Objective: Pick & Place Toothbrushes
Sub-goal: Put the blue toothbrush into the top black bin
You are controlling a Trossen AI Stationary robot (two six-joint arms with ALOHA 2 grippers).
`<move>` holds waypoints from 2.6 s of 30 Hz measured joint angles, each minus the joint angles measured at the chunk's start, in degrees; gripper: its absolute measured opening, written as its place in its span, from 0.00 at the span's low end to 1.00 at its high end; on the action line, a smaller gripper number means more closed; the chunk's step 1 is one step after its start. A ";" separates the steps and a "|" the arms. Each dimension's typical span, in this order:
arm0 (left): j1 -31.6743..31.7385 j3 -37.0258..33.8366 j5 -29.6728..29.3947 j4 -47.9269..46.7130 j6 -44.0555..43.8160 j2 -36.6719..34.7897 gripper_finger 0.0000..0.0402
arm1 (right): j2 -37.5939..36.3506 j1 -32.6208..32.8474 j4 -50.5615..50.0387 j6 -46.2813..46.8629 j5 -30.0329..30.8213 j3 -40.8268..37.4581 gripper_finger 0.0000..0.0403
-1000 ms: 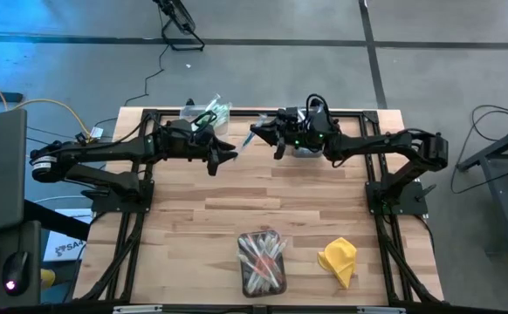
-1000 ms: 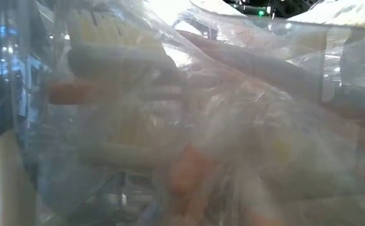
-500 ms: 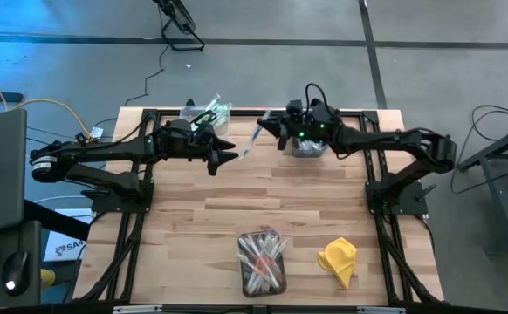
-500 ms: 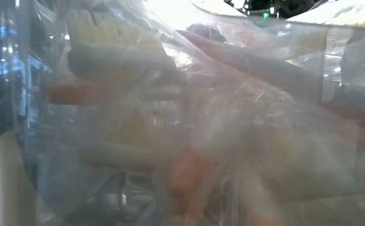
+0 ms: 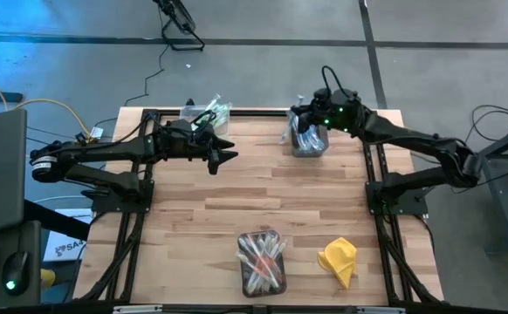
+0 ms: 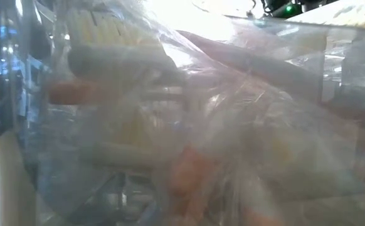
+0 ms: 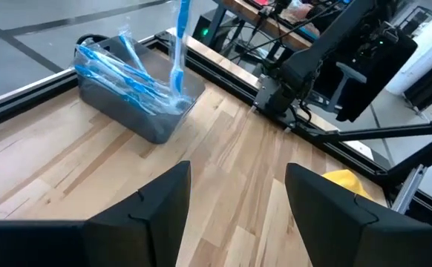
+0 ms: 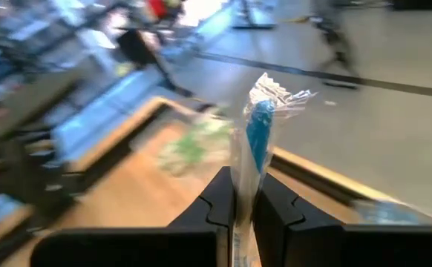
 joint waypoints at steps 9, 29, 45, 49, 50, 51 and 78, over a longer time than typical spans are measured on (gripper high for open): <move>0.01 0.00 -3.67 0.08 0.88 0.00 0.54 | 1.00 -6.92 -8.30 -0.09 2.88 -0.02 0.05; 0.01 0.00 -4.74 -0.23 0.87 0.00 0.54 | 12.88 -7.46 -9.81 4.87 2.32 -0.68 0.05; 0.01 0.00 -4.74 -0.24 0.85 -0.02 0.54 | 15.64 -7.42 -13.60 6.35 10.30 -0.68 0.43; 0.01 0.00 -4.74 -0.23 0.85 -0.02 0.54 | 15.29 -7.42 -13.63 6.42 10.01 -0.68 0.47; 0.01 0.00 -4.74 -0.24 0.85 -0.02 0.54 | 14.99 -7.42 -13.63 6.48 9.85 -0.68 0.47; 0.01 -0.02 -4.77 -0.24 0.85 -0.02 0.54 | 14.59 -7.40 -13.64 6.46 9.80 -0.68 0.46; 0.01 -0.02 -5.29 -1.80 0.81 -0.02 0.54 | 7.97 0.12 -18.90 -10.78 -8.17 -0.66 0.19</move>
